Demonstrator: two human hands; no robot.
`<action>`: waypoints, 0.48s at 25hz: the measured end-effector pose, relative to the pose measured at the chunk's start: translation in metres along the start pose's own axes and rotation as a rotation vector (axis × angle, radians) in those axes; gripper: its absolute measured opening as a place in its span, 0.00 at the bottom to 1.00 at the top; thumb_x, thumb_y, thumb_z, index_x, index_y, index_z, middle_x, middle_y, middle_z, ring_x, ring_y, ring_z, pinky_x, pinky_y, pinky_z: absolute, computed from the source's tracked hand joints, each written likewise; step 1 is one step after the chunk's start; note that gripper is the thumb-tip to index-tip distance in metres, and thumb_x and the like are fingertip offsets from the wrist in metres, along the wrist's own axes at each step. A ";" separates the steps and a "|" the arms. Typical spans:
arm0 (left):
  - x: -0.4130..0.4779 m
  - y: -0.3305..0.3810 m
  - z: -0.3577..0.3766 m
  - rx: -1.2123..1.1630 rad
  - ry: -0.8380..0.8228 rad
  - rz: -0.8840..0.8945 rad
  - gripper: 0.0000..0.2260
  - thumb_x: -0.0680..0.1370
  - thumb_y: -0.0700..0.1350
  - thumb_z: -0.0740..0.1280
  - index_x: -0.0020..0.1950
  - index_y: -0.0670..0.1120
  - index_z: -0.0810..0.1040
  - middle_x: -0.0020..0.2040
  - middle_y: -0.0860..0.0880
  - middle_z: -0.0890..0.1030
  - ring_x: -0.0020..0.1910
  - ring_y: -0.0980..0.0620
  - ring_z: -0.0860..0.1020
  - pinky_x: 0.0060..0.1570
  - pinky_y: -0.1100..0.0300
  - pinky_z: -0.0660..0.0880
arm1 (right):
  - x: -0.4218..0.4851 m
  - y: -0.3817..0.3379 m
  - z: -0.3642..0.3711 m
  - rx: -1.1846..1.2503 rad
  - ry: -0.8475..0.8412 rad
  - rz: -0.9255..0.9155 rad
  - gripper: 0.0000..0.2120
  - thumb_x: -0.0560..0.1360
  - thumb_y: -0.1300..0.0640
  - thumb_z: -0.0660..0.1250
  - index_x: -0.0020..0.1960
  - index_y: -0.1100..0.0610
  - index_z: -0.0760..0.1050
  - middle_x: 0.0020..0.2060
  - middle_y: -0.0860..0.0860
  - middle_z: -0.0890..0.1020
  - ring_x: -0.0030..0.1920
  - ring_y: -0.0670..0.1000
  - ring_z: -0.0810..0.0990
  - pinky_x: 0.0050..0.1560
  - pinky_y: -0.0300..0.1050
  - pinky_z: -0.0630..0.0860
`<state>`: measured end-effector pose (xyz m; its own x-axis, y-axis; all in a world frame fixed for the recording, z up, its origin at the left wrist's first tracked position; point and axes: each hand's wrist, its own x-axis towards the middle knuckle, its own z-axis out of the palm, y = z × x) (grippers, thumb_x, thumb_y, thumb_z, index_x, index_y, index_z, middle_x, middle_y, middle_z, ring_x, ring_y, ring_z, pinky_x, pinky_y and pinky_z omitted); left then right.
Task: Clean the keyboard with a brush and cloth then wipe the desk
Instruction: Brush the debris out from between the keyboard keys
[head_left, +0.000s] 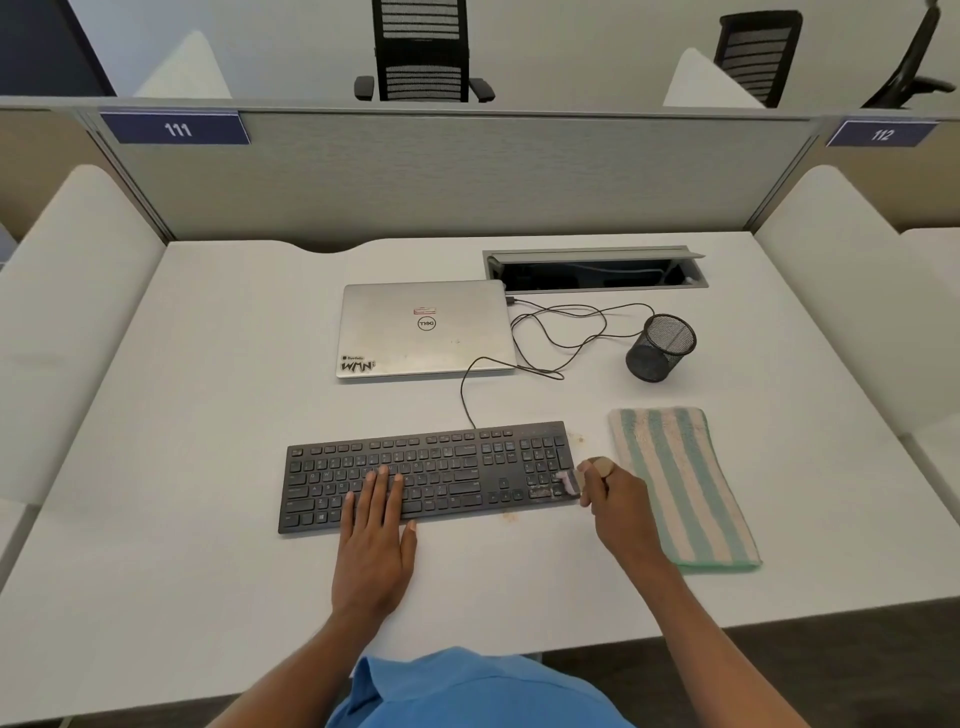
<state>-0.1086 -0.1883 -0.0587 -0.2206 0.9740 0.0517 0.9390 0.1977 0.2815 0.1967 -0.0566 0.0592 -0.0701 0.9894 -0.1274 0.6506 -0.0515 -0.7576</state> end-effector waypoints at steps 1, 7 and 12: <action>0.000 0.000 0.000 -0.001 0.000 0.000 0.30 0.85 0.52 0.52 0.87 0.46 0.52 0.87 0.47 0.51 0.86 0.48 0.48 0.83 0.42 0.48 | -0.004 0.002 0.000 -0.026 -0.015 0.002 0.17 0.85 0.53 0.58 0.43 0.58 0.78 0.29 0.52 0.80 0.29 0.47 0.77 0.36 0.51 0.76; 0.000 0.000 0.001 0.004 0.003 0.006 0.30 0.85 0.52 0.52 0.87 0.45 0.53 0.87 0.46 0.52 0.86 0.47 0.49 0.83 0.42 0.49 | 0.013 -0.010 -0.010 -0.010 0.029 0.001 0.17 0.84 0.55 0.59 0.42 0.57 0.79 0.28 0.49 0.81 0.28 0.44 0.77 0.34 0.46 0.75; 0.001 0.000 0.001 0.002 -0.005 0.009 0.30 0.85 0.52 0.52 0.87 0.45 0.53 0.87 0.46 0.52 0.86 0.47 0.48 0.83 0.42 0.49 | 0.014 -0.010 0.008 -0.023 0.014 0.014 0.18 0.85 0.53 0.58 0.42 0.60 0.78 0.29 0.49 0.81 0.32 0.51 0.80 0.36 0.52 0.76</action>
<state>-0.1089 -0.1874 -0.0599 -0.2111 0.9762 0.0498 0.9414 0.1893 0.2793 0.1833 -0.0438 0.0596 -0.0502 0.9904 -0.1289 0.6691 -0.0625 -0.7406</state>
